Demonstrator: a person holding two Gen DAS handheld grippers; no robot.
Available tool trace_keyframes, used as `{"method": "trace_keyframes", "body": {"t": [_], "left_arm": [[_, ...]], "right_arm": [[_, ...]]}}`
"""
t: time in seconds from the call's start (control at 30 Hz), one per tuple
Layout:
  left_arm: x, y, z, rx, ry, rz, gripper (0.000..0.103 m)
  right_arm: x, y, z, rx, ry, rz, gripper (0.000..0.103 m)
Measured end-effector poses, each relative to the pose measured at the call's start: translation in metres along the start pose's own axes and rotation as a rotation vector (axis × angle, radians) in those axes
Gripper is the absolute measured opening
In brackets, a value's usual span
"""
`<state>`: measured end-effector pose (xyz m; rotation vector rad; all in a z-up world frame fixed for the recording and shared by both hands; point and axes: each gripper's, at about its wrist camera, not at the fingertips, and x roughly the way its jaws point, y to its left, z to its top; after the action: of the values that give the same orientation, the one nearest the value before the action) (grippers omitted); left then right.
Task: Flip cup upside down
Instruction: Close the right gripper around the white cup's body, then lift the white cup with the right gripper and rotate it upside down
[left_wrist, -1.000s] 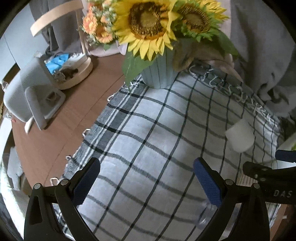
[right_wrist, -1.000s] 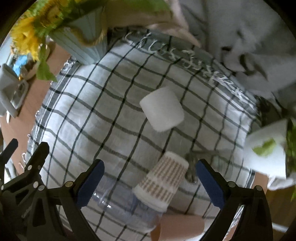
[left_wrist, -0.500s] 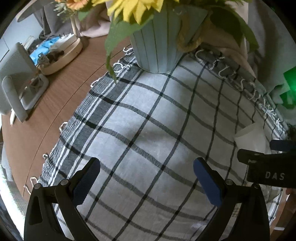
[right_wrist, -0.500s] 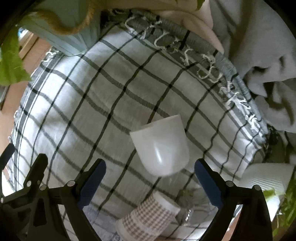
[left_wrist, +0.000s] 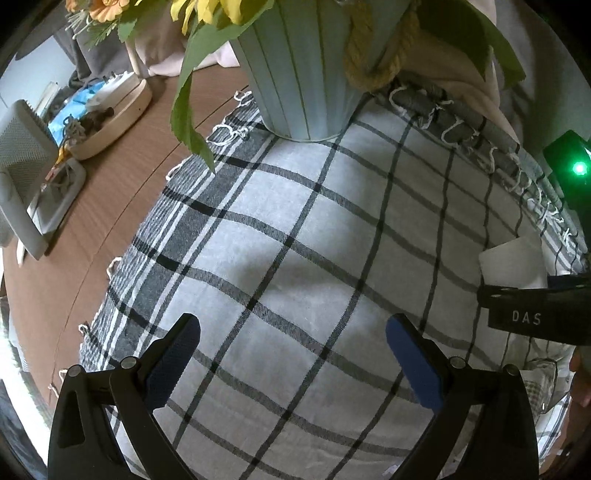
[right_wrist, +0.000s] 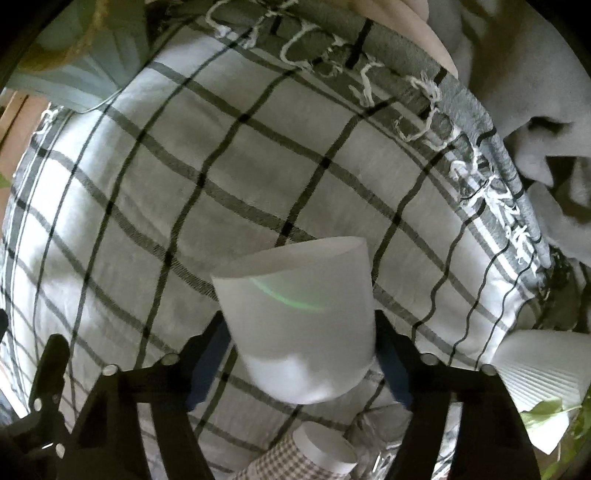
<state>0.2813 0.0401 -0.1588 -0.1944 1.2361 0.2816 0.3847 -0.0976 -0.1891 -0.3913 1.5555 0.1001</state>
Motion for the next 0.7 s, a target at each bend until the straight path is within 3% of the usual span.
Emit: {"method": "trace_keyframes", "body": {"t": [0.2,0.4,0.57,0.7], "left_arm": [[-0.006,0.001,0.0,0.032,-0.021,0.006,0.103],[-0.025,0.006,-0.004,0.092,-0.065,0.005,0.103],[-0.05,0.016,-0.016,0.142,-0.096,-0.028,0.103],[-0.078,0.025,-0.024,0.179,-0.148,-0.05,0.103]], "right_arm": [[0.004,-0.012,0.002,0.053,-0.008,0.034,0.068],[-0.014,-0.025,-0.032,0.085,-0.044,0.052,0.068],[-0.056,-0.033,-0.067,0.157,-0.107,0.089,0.068],[-0.104,-0.038,-0.108,0.226,-0.206,0.133,0.068]]}}
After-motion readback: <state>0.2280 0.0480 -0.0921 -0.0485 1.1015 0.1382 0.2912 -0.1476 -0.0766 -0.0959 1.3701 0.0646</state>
